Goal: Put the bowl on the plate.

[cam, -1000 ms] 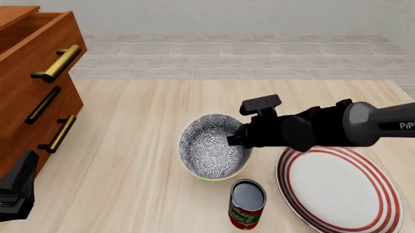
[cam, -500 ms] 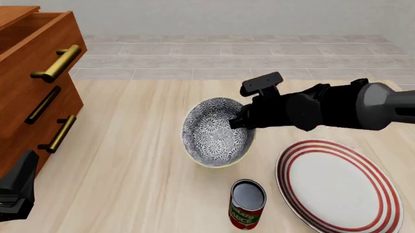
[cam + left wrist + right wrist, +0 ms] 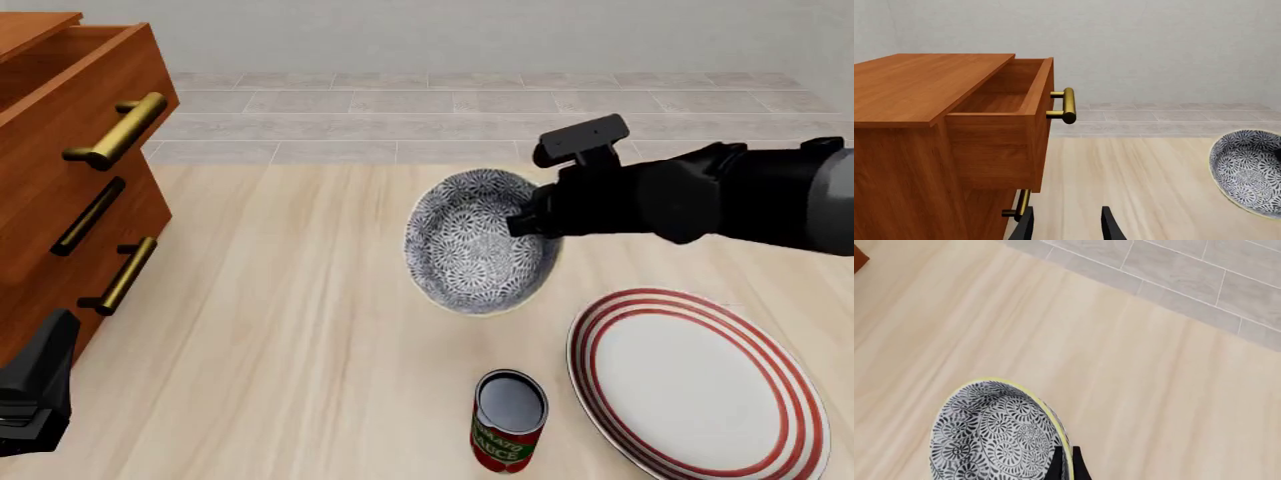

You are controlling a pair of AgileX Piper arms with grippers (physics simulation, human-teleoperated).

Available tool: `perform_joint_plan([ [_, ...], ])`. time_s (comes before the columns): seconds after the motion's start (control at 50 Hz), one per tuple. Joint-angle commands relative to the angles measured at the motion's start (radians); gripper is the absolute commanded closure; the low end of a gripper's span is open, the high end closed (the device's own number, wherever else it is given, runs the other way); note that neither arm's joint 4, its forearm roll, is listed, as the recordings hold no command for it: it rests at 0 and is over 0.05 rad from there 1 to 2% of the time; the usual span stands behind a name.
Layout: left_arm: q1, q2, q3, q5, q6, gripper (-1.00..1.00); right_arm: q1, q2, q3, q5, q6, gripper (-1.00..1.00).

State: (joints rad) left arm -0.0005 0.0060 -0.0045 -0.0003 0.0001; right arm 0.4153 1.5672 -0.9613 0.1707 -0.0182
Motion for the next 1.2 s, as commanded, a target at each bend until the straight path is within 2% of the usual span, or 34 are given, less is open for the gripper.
perform_joint_plan([
  [0.02, 0.0, 0.0, 0.0, 0.0, 0.0, -1.0, -0.058, -0.082, 0.044, 0.007, -0.003, 1.0],
  [0.28, 0.0, 0.0, 0.0, 0.0, 0.0, -1.0, -0.156, -0.233, 0.126, 0.052, -0.02, 1.0],
  [0.78, 0.0, 0.0, 0.0, 0.0, 0.0, -1.0, -0.285, -0.424, 0.312, 0.054, 0.008, 1.0],
  [1.2, 0.0, 0.0, 0.0, 0.0, 0.0, -1.0, -0.42, -0.633, 0.453, 0.123, 0.017, 1.0],
])
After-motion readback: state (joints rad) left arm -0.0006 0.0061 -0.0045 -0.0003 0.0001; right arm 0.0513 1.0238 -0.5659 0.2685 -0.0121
